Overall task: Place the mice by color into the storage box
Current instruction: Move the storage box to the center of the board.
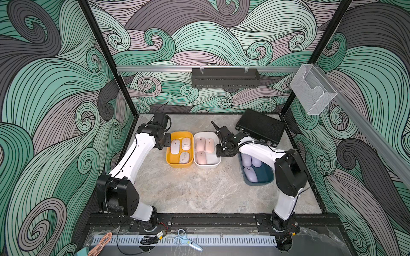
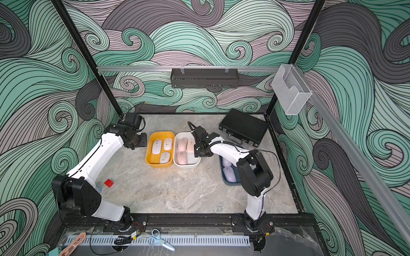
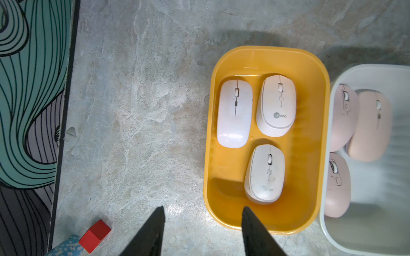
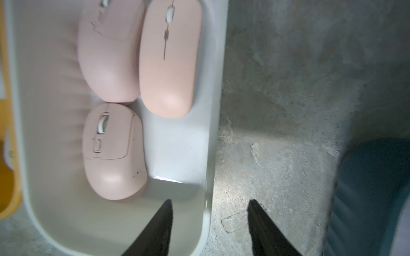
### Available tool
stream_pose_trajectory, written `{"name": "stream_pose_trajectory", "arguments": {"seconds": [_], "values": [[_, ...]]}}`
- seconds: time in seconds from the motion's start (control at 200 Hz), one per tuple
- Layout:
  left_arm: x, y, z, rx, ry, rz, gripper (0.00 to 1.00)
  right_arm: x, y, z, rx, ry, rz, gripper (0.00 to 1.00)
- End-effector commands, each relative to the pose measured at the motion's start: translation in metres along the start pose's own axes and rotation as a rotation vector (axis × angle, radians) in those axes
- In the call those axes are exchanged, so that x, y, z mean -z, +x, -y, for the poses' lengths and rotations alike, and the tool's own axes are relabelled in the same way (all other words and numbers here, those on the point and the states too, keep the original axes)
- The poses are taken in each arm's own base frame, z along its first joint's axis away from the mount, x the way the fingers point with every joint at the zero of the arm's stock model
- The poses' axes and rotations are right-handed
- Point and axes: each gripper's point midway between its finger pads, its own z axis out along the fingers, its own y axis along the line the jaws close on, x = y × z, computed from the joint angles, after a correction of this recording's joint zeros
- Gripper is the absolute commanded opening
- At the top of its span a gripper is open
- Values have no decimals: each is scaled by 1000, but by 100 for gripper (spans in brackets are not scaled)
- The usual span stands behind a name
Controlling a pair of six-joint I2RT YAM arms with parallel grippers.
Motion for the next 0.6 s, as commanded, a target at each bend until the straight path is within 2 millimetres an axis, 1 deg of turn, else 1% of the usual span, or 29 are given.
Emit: {"name": "stream_pose_trajectory", "arguments": {"seconds": [0.0, 0.03, 0.07, 0.08, 0.095, 0.1, 0.175, 0.24, 0.285, 0.33, 0.365, 0.41, 0.49, 0.54, 0.56, 0.595], "values": [[12, -5, 15, 4, 99, 46, 63, 37, -6, 19, 9, 33, 55, 63], [11, -4, 18, 5, 116, 46, 65, 44, -6, 27, 5, 50, 64, 64], [10, -3, 26, 7, 147, 45, 69, 51, 0, 44, -2, 92, 69, 65], [18, -5, 27, 8, 164, 69, 71, 53, 3, 49, -4, 104, 70, 66], [21, -5, 30, 7, 180, 82, 72, 55, 6, 57, -9, 125, 74, 67], [21, -5, 31, 5, 187, 82, 72, 58, 5, 59, -13, 129, 84, 67], [28, -4, 49, -22, 264, 115, 79, 66, 30, 109, -96, 214, 89, 70], [37, -4, 62, -40, 319, 146, 82, 71, 49, 147, -193, 242, 92, 71], [41, -4, 68, -46, 352, 165, 84, 76, 58, 171, -257, 274, 105, 75], [44, -4, 74, -49, 388, 178, 84, 79, 66, 190, -316, 307, 119, 82], [46, -4, 77, -51, 410, 187, 84, 77, 70, 198, -367, 294, 117, 83], [47, -3, 80, -50, 427, 186, 84, 70, 75, 203, -409, 266, 103, 84], [46, -2, 83, -57, 438, 176, 84, 64, 82, 215, -462, 285, 74, 84], [44, -1, 84, -56, 437, 166, 84, 61, 87, 229, -491, 329, 59, 84], [44, 0, 85, -56, 440, 162, 84, 57, 91, 235, -509, 339, 47, 84], [44, 0, 87, -59, 446, 156, 84, 49, 96, 240, -540, 318, 21, 82]]}}
